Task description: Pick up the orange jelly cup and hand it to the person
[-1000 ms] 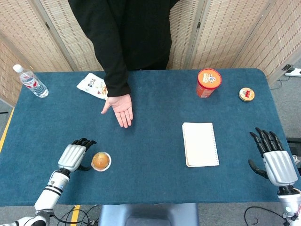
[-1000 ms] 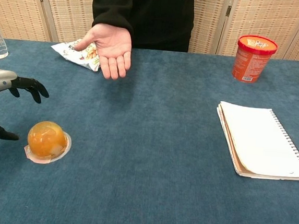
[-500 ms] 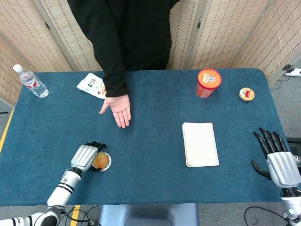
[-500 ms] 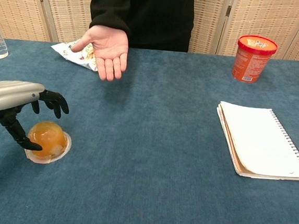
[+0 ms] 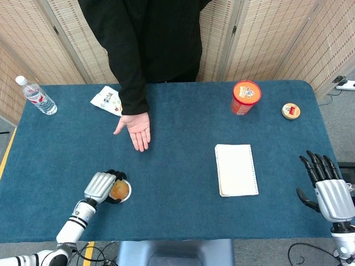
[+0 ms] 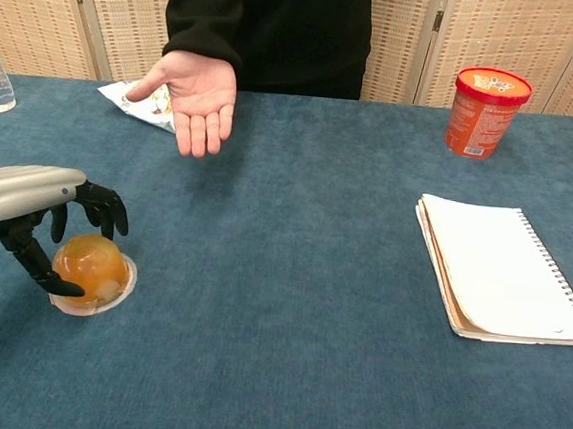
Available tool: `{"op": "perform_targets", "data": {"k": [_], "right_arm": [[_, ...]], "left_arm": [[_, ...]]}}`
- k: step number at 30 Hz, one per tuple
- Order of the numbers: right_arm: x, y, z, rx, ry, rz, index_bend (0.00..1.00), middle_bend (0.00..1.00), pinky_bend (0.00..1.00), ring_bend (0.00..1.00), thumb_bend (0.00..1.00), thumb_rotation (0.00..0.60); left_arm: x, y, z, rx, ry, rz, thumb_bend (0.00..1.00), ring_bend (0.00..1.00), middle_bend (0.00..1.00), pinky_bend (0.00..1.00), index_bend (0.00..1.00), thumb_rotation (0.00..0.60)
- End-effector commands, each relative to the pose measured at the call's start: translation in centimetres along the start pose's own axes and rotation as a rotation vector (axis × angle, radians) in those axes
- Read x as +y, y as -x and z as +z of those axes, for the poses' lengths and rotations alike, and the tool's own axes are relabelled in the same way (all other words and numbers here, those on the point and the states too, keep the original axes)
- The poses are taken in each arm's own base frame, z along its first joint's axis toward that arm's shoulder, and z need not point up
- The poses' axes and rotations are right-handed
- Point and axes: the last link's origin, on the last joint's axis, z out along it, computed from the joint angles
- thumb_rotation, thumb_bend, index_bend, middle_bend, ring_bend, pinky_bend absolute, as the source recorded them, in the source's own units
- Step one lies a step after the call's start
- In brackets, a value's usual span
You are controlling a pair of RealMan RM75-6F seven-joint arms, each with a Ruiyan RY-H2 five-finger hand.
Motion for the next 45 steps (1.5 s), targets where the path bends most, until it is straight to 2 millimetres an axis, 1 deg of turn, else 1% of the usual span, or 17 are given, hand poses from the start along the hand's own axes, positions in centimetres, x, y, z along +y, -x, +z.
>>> {"op": "perform_targets", "data": {"k": [1, 4, 8, 10, 13, 17, 22, 26, 29, 35, 41, 45], "right_arm": [[0.0, 0.0, 0.0, 0.002, 0.000, 0.000, 0.02, 0.00, 0.00, 0.00, 0.25, 0.600], [0.1, -0.2, 0.0, 0.006, 0.001, 0.002, 0.02, 0.00, 0.00, 0.00, 0.25, 0.600], [0.1, -0.3, -0.1, 0.012, -0.001, 0.002, 0.02, 0.00, 0.00, 0.00, 0.25, 0.600], [0.1, -0.4, -0.2, 0.018, -0.001, 0.005, 0.02, 0.00, 0.00, 0.00, 0.25, 0.600], [0.4, -0.9, -0.4, 0.035, 0.009, 0.015, 0.02, 0.00, 0.00, 0.00, 0.25, 0.600], [0.9, -2.1, -1.0, 0.093, 0.025, 0.042, 0.02, 0.00, 0.00, 0.00, 0.25, 0.600], [1.4, -3.6, -2.1, 0.154, 0.020, 0.082, 0.02, 0.00, 0.00, 0.00, 0.25, 0.600], [1.8, -4.2, -2.9, 0.199, 0.031, 0.081, 0.02, 0.00, 0.00, 0.00, 0.25, 0.600], [2.0, -4.2, -3.0, 0.192, 0.035, 0.080, 0.02, 0.00, 0.00, 0.00, 0.25, 0.600], [2.3, -3.9, -2.5, 0.152, 0.057, 0.078, 0.02, 0.00, 0.00, 0.00, 0.25, 0.600], [2.4, -3.5, -2.1, 0.107, 0.061, 0.075, 0.02, 0.00, 0.00, 0.00, 0.25, 0.600], [2.2, -3.1, -1.8, 0.075, 0.055, 0.066, 0.02, 0.00, 0.00, 0.00, 0.25, 0.600]], "left_arm": [[0.2, 0.2, 0.2, -0.002, 0.004, -0.003, 0.11, 0.33, 0.44, 0.51, 0.38, 0.600], [0.5, 0.4, 0.5, 0.006, 0.018, -0.009, 0.12, 0.38, 0.50, 0.56, 0.43, 0.600], [0.6, 0.1, 0.5, 0.033, 0.022, -0.008, 0.14, 0.49, 0.65, 0.68, 0.55, 0.600], [0.6, -0.2, 0.2, 0.042, 0.018, 0.004, 0.16, 0.52, 0.69, 0.72, 0.59, 0.600], [0.7, -1.4, -0.6, 0.073, 0.017, 0.001, 0.17, 0.54, 0.71, 0.73, 0.61, 0.600], [0.9, -4.0, -1.5, 0.125, 0.015, 0.028, 0.18, 0.54, 0.71, 0.73, 0.61, 0.600], [1.9, -7.1, -1.2, 0.157, 0.013, 0.079, 0.18, 0.54, 0.71, 0.73, 0.61, 0.600], [4.2, -9.7, -0.2, 0.180, 0.049, 0.111, 0.19, 0.54, 0.71, 0.73, 0.61, 0.600], [5.9, -10.8, 1.0, 0.177, 0.076, 0.135, 0.19, 0.54, 0.71, 0.73, 0.61, 0.600], [9.5, -13.2, 3.8, 0.155, 0.106, 0.200, 0.19, 0.54, 0.71, 0.73, 0.61, 0.600], [12.5, -14.3, 6.0, 0.130, 0.130, 0.230, 0.19, 0.54, 0.71, 0.73, 0.61, 0.600], [13.1, -15.0, 7.4, 0.124, 0.137, 0.255, 0.19, 0.54, 0.71, 0.73, 0.61, 0.600]]}}
